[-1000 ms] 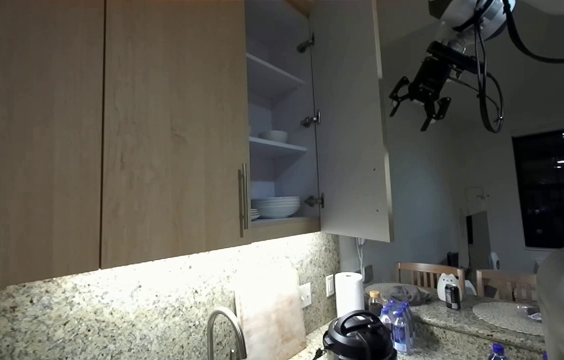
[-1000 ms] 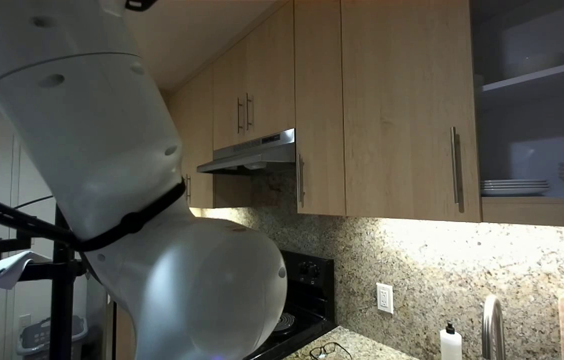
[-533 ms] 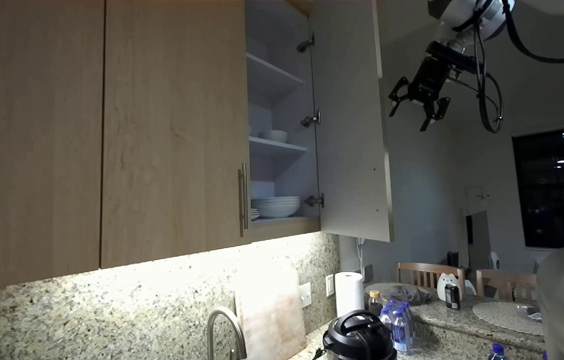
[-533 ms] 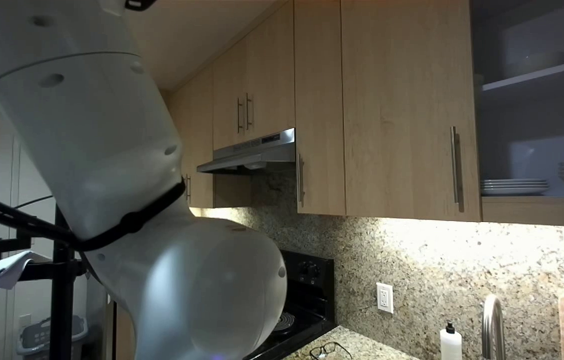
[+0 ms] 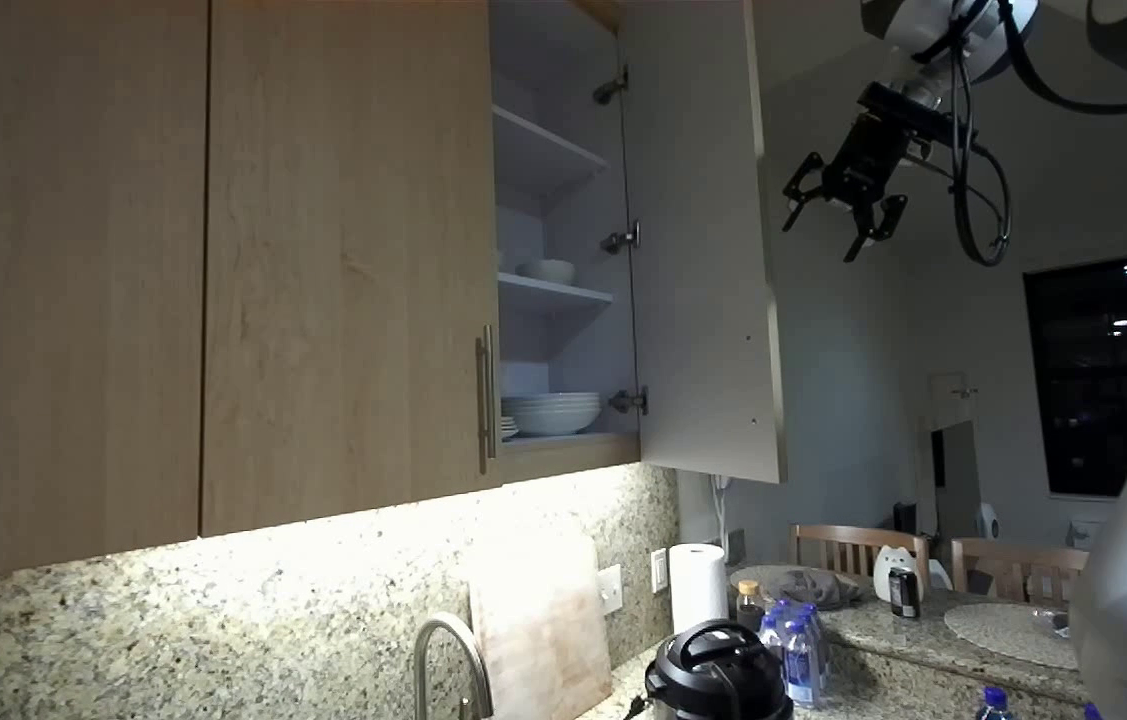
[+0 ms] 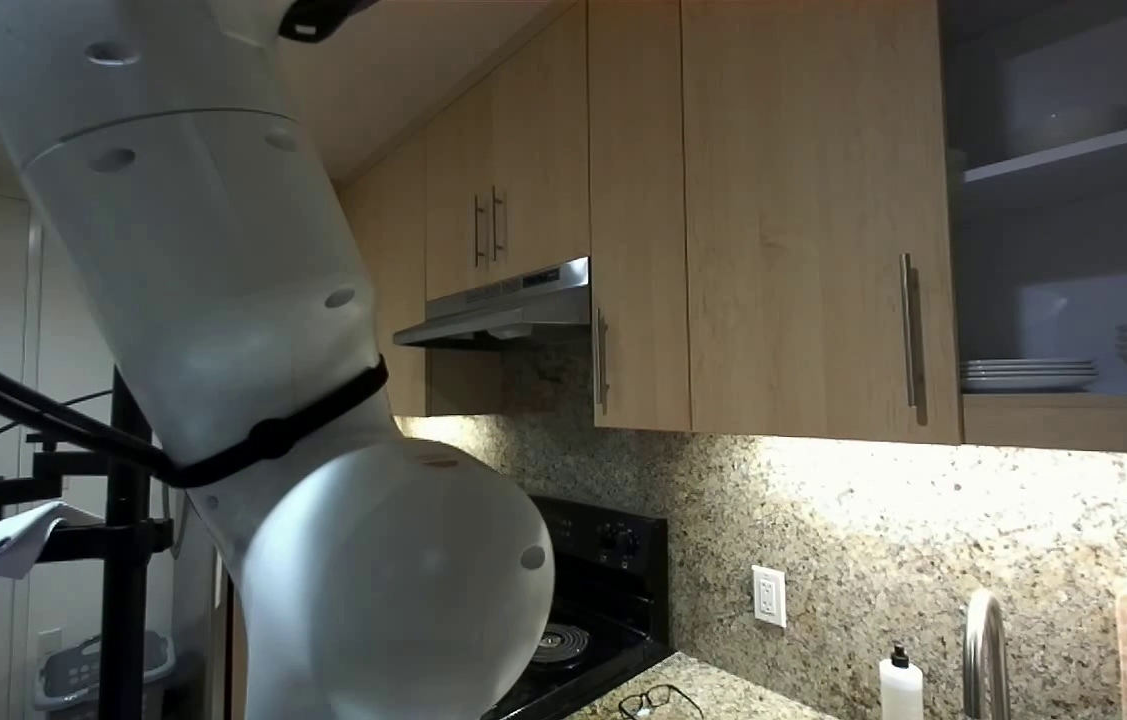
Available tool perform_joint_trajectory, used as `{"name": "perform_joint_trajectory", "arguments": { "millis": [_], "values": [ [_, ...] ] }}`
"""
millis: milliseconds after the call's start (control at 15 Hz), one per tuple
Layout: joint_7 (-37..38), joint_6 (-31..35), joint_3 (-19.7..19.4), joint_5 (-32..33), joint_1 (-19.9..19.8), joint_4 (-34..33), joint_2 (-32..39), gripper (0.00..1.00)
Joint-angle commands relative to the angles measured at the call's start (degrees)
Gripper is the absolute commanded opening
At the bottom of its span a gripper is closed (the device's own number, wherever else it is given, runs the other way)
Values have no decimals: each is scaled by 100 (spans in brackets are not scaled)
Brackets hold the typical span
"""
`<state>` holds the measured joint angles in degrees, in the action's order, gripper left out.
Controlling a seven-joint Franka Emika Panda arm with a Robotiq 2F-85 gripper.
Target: Close the right door of the top cabinet.
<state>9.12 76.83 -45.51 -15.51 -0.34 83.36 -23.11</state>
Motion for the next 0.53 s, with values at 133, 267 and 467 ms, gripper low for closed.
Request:
{"name": "perform_joint_trajectory", "arguments": {
  "millis": [133,267,467],
  "values": [
    [-235,824,27,-996,-720,413,298,100],
    [-231,1346,41,-1426,-817,680,327,100],
    [-285,1848,90,-1907,-865,1007,334,100]
  ]
}}
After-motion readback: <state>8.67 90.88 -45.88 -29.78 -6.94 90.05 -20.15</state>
